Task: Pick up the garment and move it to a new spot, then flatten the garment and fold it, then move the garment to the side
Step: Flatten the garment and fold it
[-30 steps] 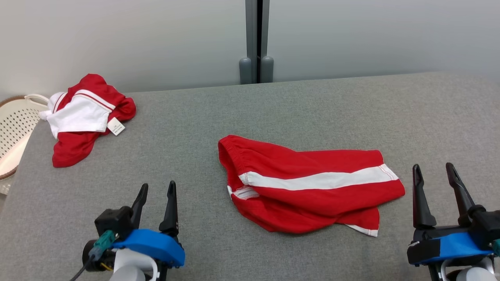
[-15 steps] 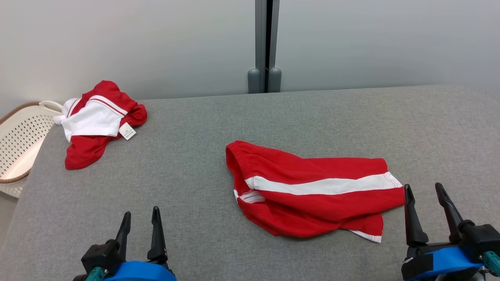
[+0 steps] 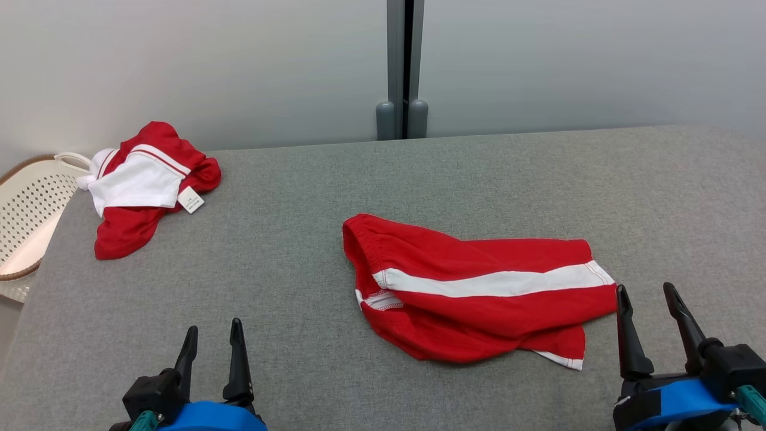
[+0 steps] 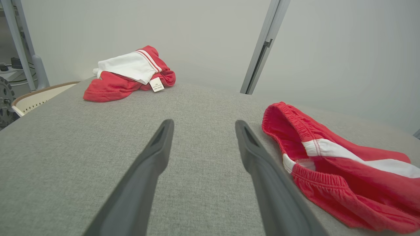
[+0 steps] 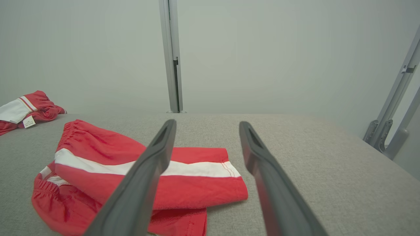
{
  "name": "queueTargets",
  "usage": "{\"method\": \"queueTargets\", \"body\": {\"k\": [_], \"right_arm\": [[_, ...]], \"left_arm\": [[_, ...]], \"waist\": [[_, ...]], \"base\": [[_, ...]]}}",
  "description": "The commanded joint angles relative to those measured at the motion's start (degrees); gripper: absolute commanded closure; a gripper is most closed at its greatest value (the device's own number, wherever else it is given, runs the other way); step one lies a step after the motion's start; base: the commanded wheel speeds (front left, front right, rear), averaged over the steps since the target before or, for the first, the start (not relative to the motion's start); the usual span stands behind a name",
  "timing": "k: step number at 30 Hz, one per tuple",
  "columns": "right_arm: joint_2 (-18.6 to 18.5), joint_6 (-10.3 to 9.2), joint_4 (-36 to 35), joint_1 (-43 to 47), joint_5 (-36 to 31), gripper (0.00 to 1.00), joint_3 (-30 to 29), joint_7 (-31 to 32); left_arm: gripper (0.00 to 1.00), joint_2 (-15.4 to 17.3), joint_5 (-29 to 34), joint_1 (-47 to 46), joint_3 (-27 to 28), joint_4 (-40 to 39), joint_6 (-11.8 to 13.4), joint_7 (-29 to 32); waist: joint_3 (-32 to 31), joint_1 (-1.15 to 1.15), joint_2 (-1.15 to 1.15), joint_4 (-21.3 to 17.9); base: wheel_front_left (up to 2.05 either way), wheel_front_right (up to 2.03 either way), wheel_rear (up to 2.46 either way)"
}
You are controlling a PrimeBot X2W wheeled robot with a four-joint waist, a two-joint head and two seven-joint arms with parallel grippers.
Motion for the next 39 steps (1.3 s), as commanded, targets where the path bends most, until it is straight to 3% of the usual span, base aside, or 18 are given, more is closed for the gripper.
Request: {"method": "queueTargets", "body": {"k": [1, 13, 21, 30, 39], "right_arm": [[-0.21, 0.01, 0.14, -0.26, -0.22, 0.0, -0.12, -0.32], [-0.21, 0.01, 0.87, -0.14, -1.08, 0.0, -0.95, -0.32], [-0.21, 0.01, 1.09, -2.21, -2.06, 0.0, -1.3, -0.32], [-0.23, 0.01, 1.26, -4.28, -1.92, 0.0, 0.13, -0.32], [-0.2, 0.01, 1.05, -5.99, -1.58, 0.0, 0.38, -0.32]], "left_arm": [[0.0, -0.16, 0.47, -0.22, 0.12, 0.14, -0.17, -0.15], [0.0, -0.31, 1.2, -1.18, -1.24, 0.88, -0.91, -0.16], [0.0, -0.3, -1.53, -7.95, -9.0, 5.12, -1.98, 2.1], [0.0, -0.25, -9.46, -18.84, -19.21, 10.92, -3.93, 11.74], [0.0, -0.24, -15.38, -25.58, -21.48, 18.34, -2.55, 13.49]], "waist": [[-0.01, 0.0, 0.0, -0.05], [0.53, 0.0, 0.0, -0.21], [2.95, 0.0, 0.0, -0.88], [6.67, 0.0, 0.0, -3.09], [10.27, 0.0, 0.0, -6.2]], "base": [[0.0, 0.0, 0.0], [0.0, 0.0, 0.0], [0.0, 0.0, 0.0], [0.0, 0.0, 0.0], [0.0, 0.0, 0.0]]}}
